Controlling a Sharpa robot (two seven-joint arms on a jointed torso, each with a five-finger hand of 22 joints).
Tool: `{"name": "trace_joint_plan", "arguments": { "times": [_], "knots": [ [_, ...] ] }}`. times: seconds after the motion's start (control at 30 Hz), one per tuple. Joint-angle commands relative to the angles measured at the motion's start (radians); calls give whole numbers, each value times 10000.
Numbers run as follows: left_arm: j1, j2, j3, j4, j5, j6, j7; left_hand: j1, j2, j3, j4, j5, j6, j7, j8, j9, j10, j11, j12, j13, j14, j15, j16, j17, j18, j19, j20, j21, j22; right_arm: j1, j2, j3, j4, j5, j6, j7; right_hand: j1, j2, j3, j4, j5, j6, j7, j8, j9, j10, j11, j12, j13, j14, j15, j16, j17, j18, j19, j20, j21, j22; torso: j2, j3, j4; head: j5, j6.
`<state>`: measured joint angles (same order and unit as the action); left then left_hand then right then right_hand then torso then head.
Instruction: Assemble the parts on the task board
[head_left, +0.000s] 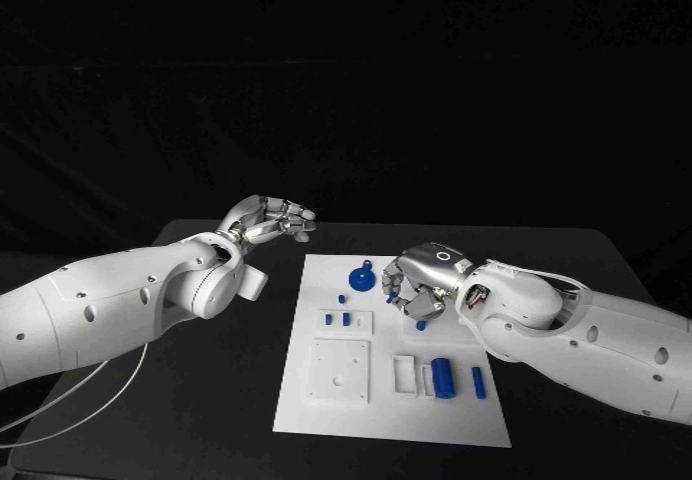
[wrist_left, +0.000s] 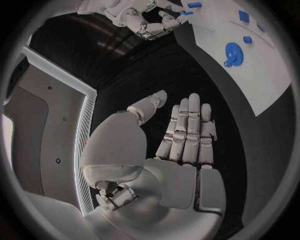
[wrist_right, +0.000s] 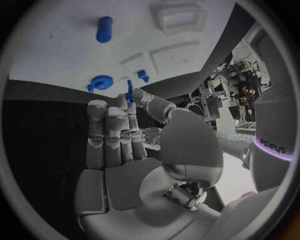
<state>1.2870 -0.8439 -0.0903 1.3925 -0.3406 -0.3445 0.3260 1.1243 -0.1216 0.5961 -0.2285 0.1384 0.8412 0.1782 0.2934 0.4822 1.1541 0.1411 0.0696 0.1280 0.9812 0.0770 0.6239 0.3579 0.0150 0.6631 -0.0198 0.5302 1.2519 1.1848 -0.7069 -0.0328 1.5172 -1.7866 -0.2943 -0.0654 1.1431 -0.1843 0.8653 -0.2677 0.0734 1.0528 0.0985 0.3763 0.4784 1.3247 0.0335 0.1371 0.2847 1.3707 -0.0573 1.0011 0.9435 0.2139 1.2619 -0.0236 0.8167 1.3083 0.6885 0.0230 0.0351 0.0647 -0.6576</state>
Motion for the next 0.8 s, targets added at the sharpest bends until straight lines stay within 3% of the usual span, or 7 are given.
{"name": "trace_joint_plan", "arguments": {
  "times": [0.03, 0.23, 0.37, 0.8],
  "knots": [
    [26, 70, 8, -61, 92, -72, 114, -5, 67, -13, -52, 38, -59, -20, 49, -11, -57, 10, 27, -11, 87, 15, -61, 13, -59, 71, -7, -45, 16, -17, 186, -15, 149, -136, 396, 35, 89, 9, 26, 5, -49, 69, 2, 27, 18, 336, -62, 8, 5, -343, -269, 44, -13, 479, 80, -120, 54, 174, -2, -9, 5, 331, -126],
    [38, 202, 8, -231, 129, -137, 125, -3, 65, -13, -54, 36, -57, -21, 52, -10, -56, 10, 28, -12, 89, 14, -65, 18, -59, 72, -8, -48, 18, -22, 633, -244, 235, -555, 671, -50, 94, 26, 23, -10, -90, 59, 5, 18, 27, 327, -60, -2, 23, -349, -266, 49, -27, 479, 76, -124, 56, 174, -25, -16, 2, 726, -320],
    [39, 262, 7, -253, 137, -142, 128, 0, 63, -12, -57, 35, -53, -23, 55, -10, -54, 9, 30, -12, 91, 14, -69, 24, -59, 72, -9, -51, 19, -69, 936, -500, 222, -1138, 812, -154, 69, 52, 12, -28, 15, 52, 10, 8, 46, 320, -56, -14, 56, -358, -262, 61, -52, 479, 63, -122, 61, 176, 2, -20, 1, 915, -405],
    [40, 322, 7, -201, 139, -142, 124, 1, 64, -10, -57, 32, -49, -25, 61, -9, -53, 8, 32, -12, 95, 13, -79, 38, -61, 74, -9, -58, 22, -335, 1405, -832, 89, -1667, 1143, -380, 57, 54, 6, -43, 53, 54, 8, 5, 59, 320, -56, -20, 78, -359, -262, 73, -66, 479, 59, -122, 69, 178, 17, -21, 8, 1138, -638]
  ]
}}
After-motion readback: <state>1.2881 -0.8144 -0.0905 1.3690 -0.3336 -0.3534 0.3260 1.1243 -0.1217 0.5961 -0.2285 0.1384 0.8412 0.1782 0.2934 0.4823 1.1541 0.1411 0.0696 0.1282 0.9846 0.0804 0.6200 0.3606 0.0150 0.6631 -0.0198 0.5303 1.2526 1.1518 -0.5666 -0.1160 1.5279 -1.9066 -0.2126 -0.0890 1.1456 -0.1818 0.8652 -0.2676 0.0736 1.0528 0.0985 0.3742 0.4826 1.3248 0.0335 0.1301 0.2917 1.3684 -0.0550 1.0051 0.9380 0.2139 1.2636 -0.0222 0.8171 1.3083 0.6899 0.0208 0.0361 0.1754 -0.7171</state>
